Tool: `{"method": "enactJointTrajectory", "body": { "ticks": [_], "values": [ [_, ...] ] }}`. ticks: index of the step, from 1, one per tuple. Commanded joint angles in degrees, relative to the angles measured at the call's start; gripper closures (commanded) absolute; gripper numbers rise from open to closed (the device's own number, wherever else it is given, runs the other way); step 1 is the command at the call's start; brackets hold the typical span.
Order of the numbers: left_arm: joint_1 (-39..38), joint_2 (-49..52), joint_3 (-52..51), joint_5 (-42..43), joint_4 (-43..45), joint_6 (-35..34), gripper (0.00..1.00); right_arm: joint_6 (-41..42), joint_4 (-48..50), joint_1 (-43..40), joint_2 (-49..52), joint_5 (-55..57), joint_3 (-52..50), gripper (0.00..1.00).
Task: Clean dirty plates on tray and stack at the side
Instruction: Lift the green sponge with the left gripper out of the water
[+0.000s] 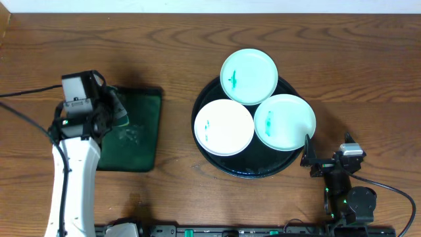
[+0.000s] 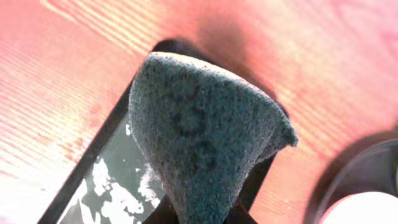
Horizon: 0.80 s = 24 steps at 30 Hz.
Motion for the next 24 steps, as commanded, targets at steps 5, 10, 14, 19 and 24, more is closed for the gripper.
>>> {"method": "enactJointTrajectory", "body": {
  "ticks": [5, 10, 14, 19, 24],
  "values": [
    [0.17, 9.20, -4.87, -3.43, 3.15, -0.79, 0.93, -0.63, -0.24, 0.50, -0.31, 0.13, -0.07, 0.01],
    [0.17, 12.81, -3.32, -3.19, 0.52, -0.79, 0.93, -0.63, -0.24, 0.50, -0.31, 0.13, -0.07, 0.01],
    [0.17, 7.37, 2.47, -3.10, -5.97, -0.79, 0.93, -0.63, -0.22, 0.50, -0.31, 0.13, -0.07, 0.01],
    [0.13, -4.13, 5.64, 3.50, -7.69, -0.79, 0.93, -0.63, -0.24, 0.50, -0.31, 0.13, -0.07, 0.01],
    [0.13, -9.90, 3.04, 4.07, -7.72, -0.74, 0.93, -1.25, 1.11, 0.50, -0.31, 1.25, -0.07, 0.01]
  ]
}}
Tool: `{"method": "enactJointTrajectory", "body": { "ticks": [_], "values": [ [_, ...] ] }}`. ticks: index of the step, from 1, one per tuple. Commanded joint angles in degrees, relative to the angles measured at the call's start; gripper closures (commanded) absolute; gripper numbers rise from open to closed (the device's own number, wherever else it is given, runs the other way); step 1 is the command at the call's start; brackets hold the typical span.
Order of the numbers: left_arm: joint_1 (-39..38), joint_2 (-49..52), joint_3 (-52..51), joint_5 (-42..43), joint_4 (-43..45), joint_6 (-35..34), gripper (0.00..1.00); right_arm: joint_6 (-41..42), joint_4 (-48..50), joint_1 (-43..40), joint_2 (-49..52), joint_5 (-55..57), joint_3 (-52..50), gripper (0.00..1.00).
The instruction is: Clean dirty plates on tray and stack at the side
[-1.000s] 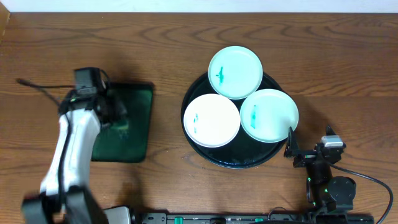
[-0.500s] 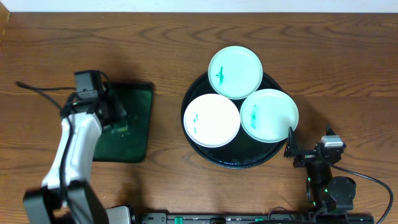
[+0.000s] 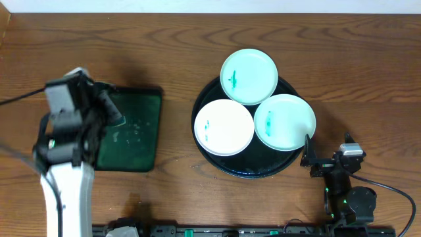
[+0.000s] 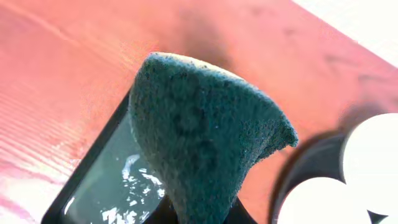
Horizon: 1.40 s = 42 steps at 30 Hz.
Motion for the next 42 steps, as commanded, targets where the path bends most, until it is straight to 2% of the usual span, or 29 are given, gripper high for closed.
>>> {"method": "enactJointTrajectory", "body": {
  "ticks": [1, 4, 9, 12, 14, 16, 18, 21, 23, 26, 30, 32, 36, 39, 42],
  "values": [
    [0.13, -0.37, -3.19, 1.66, -0.20, -0.13, 0.93, -1.16, 2.47, 0.50, -0.31, 2.21, -0.07, 0.01],
    [0.15, 1.40, -7.82, 1.81, 0.55, -0.11, 0.93, 0.96, 7.58, 0.52, -0.31, 0.79, -0.07, 0.01],
    [0.15, 8.48, -16.61, 2.12, 10.29, -0.11, 0.93, 10.75, 11.04, 0.50, -0.31, -7.56, -0.07, 0.01],
    [0.15, 10.49, -15.76, 2.14, 10.14, -0.07, 0.93, 18.84, 19.43, 0.50, -0.31, -11.80, -0.07, 0.01],
    [0.20, 9.77, -13.77, 2.08, 8.98, -0.07, 0.93, 19.10, 29.18, 0.50, -0.31, -16.52, 0.04, 0.01],
    [0.20, 8.22, -10.75, 2.58, 7.02, -0.07, 0.93, 19.02, 33.38, 0.50, -0.28, -19.06, 1.68, 0.01],
    [0.20, 6.03, -7.39, 5.88, 4.76, -0.11, 0.93, 18.80, 27.04, 0.50, 0.31, -20.04, 6.21, 0.01],
    [-1.05, 2.10, -4.17, 15.13, 3.76, -0.70, 0.93, 11.91, 9.92, 0.50, 4.15, -19.08, 14.78, 0.01],
    [-3.52, 0.24, -4.13, 16.44, 4.31, -3.19, 0.93, 6.19, 1.01, 0.50, 9.99, -17.64, 20.70, 0.01],
    [-10.86, 0.35, -4.48, 16.46, 4.26, -5.40, 0.92, 1.49, -4.92, 0.50, 23.15, -20.68, 29.38, 0.01],
    [-20.68, 3.50, -5.29, 15.37, 4.66, -6.95, 0.92, 1.68, -3.78, 0.50, 36.26, -33.05, 35.74, 0.01],
    [-26.16, 7.08, -5.35, 10.64, 5.16, -10.27, 0.93, 2.99, -0.63, 0.50, 42.36, -43.63, 37.68, 0.01],
    [-34.14, 14.99, -5.35, 6.88, 10.60, -15.39, 0.93, 9.22, 12.33, 0.50, 51.34, -58.38, 38.03, 0.01],
    [-38.25, 21.09, -5.35, 5.44, 16.94, -15.37, 0.93, 19.61, 19.52, 0.50, 56.24, -60.06, 38.03, 0.01],
    [-40.50, 26.80, -5.35, 2.25, 22.40, -15.50, 0.93, 23.34, 20.63, 0.50, 58.62, -59.36, 38.10, 0.01]
  ]
}}
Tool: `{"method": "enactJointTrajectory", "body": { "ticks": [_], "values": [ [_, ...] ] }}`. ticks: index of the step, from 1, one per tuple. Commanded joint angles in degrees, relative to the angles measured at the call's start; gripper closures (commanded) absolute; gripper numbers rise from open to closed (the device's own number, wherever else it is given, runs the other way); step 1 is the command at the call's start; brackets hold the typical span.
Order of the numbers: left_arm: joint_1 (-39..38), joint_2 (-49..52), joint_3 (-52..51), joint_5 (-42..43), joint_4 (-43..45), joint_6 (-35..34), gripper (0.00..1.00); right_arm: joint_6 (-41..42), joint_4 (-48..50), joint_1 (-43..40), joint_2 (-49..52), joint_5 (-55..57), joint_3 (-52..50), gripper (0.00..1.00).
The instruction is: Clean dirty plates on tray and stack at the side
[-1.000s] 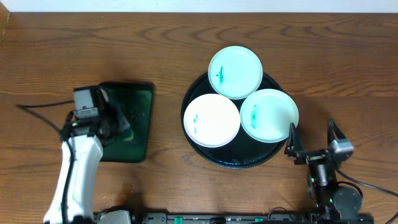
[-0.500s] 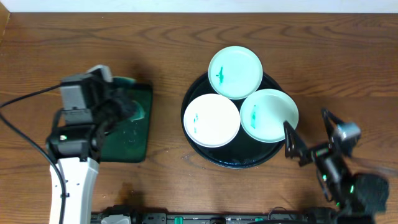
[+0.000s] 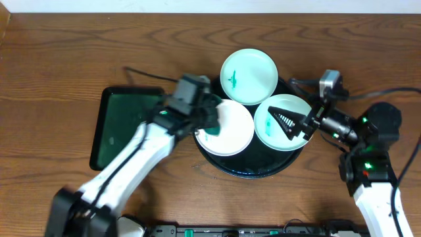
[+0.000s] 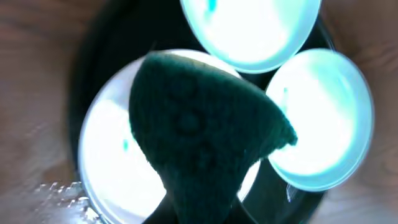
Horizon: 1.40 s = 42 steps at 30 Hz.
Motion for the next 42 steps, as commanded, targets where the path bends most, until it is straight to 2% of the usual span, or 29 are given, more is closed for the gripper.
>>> {"method": "enactJointTrajectory", "body": {
  "ticks": [1, 6, 10, 14, 15, 16, 17, 18, 20, 22, 23, 25, 29, 33, 37, 42],
  "values": [
    [-1.92, 5.18, -0.37, -4.59, 3.91, -2.64, 0.93, 7.82, 0.02, 0.50, 1.77, -4.04, 0.96, 0.01],
    [-3.15, 13.16, -0.37, -5.95, 8.48, -7.76, 0.93, 8.04, -10.16, 0.50, 1.95, 7.30, 1.84, 0.01],
    [-3.43, 17.73, -0.37, -5.84, 12.31, -12.46, 0.93, 5.64, -23.89, 0.50, 1.99, 17.49, 5.46, 0.01],
    [-4.35, 18.80, -0.37, -5.86, 14.36, -12.50, 0.92, 4.28, -37.83, 0.52, 1.99, 29.22, 10.88, 0.01],
    [-4.61, 18.80, -0.37, -5.86, 14.47, -12.50, 0.88, 3.39, -39.82, 0.52, 1.99, 30.49, 12.00, 0.01],
    [-4.79, 18.75, -0.37, -5.86, 14.58, -12.50, 0.74, 3.04, -40.26, 0.50, 1.97, 30.34, 12.50, 0.01],
    [-4.87, 18.75, -0.35, -5.86, 14.58, -12.48, 0.55, 3.04, -40.22, 0.52, 1.88, 29.53, 12.59, 0.01],
    [-4.85, 18.73, -0.33, -5.84, 14.49, -12.46, 0.47, 3.08, -40.24, 0.50, 1.81, 28.35, 12.57, 0.01],
    [-4.72, 18.01, -0.31, -5.81, 13.53, -12.44, 0.37, 3.10, -39.98, 0.52, 1.84, 26.84, 12.57, 0.06],
    [-4.26, 15.85, -0.11, -5.79, 12.00, -12.31, 0.31, 4.15, -39.54, 0.61, 2.03, 26.71, 12.57, 0.04],
    [-3.96, 14.38, -0.04, -5.81, 11.47, -11.72, 0.30, 4.13, -39.34, 0.61, 2.03, 26.69, 12.57, 0.01],
    [-3.10, 10.45, -0.02, -5.88, 10.78, -10.01, 0.29, 4.17, -38.62, 0.76, 2.12, 26.36, 12.59, 0.02],
    [-0.44, 0.90, -0.02, -6.58, 8.59, -6.58, 0.26, 6.56, -39.93, 2.23, 2.49, 26.40, 14.05, 0.27],
    [3.41, -6.97, -0.02, -6.73, 4.61, -5.31, 0.26, 4.37, -48.37, 4.46, 6.86, 26.77, 21.07, 0.27],
    [6.60, -10.97, -0.04, -6.73, -0.70, -5.31, 0.26, 0.35, -61.46, 7.39, 17.16, 30.69, 32.94, 0.29],
    [8.35, -11.28, -0.04, -6.73, -5.25, -5.31, 0.26, -3.82, -60.98, 12.17, 28.79, 32.44, 39.43, 0.25]
  ]
}}
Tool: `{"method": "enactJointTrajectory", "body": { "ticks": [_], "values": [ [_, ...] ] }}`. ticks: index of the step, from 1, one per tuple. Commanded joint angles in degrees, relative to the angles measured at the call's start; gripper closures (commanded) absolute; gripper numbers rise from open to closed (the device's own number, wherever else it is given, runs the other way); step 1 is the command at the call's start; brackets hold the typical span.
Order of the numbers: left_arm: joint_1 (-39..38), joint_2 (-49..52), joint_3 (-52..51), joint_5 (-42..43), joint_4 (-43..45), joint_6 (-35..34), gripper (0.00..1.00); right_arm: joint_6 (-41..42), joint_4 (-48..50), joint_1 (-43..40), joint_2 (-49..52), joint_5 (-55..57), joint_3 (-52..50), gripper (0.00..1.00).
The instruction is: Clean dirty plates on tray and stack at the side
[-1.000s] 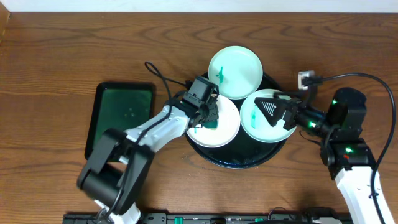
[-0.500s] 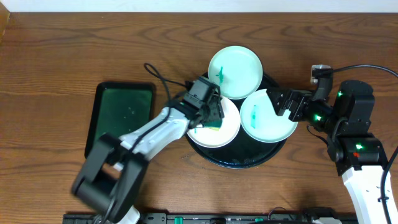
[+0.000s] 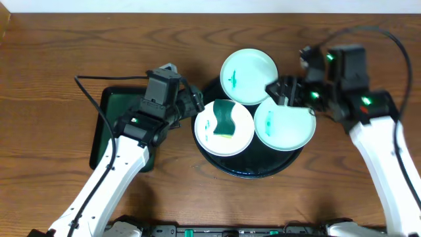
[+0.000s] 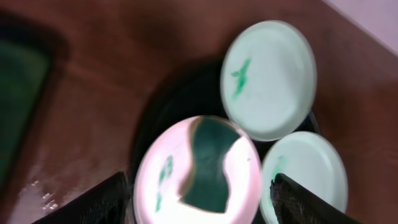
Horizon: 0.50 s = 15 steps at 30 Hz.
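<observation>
Three plates sit on a round black tray. The far mint plate and the right mint plate carry green smears. On the near-left white plate, which has green marks at its left, lies a dark green sponge. My left gripper is open just left of this plate, with nothing in it. In the left wrist view the sponge lies on the plate between the wide-spread fingers. My right gripper hovers at the right plate's far rim; its jaws are unclear.
A green rectangular basin with a wet floor lies on the wooden table left of the tray, partly under my left arm. A black cable runs from the left arm across the basin's far edge. The right arm reaches in from the right side.
The sponge, then held in my left gripper over the white plate, now lies on that plate; the gripper is open and farther left. My right gripper has moved to the right plate's far rim.
My left gripper first held the sponge over the green basin while the right arm was folded at the front right. Then the sponge was over the white plate and the right gripper over the right plate. Now the sponge rests on the white plate, released.
</observation>
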Motion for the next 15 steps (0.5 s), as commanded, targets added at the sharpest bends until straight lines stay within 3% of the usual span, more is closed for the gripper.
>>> {"method": "enactJointTrajectory", "body": {
  "ticks": [1, 4, 7, 15],
  "values": [
    [0.61, 0.28, -0.04, -0.57, -1.64, 1.40, 0.26, -5.03, 1.57, 3.23, 6.64, 2.10, 1.86, 0.25],
    [0.61, 0.33, -0.04, -0.57, -3.19, 1.42, 0.26, -5.42, 2.97, 4.35, 12.02, 3.87, 1.86, 0.34],
    [0.61, 0.33, -0.04, -0.57, -3.85, 1.42, 0.26, -6.25, 3.41, 4.46, 17.25, 3.96, 1.86, 0.50],
    [0.61, 0.33, -0.07, -0.57, -3.82, 1.42, 0.26, -15.93, 6.21, 6.01, 25.16, 1.07, 1.86, 0.48]
  ]
}}
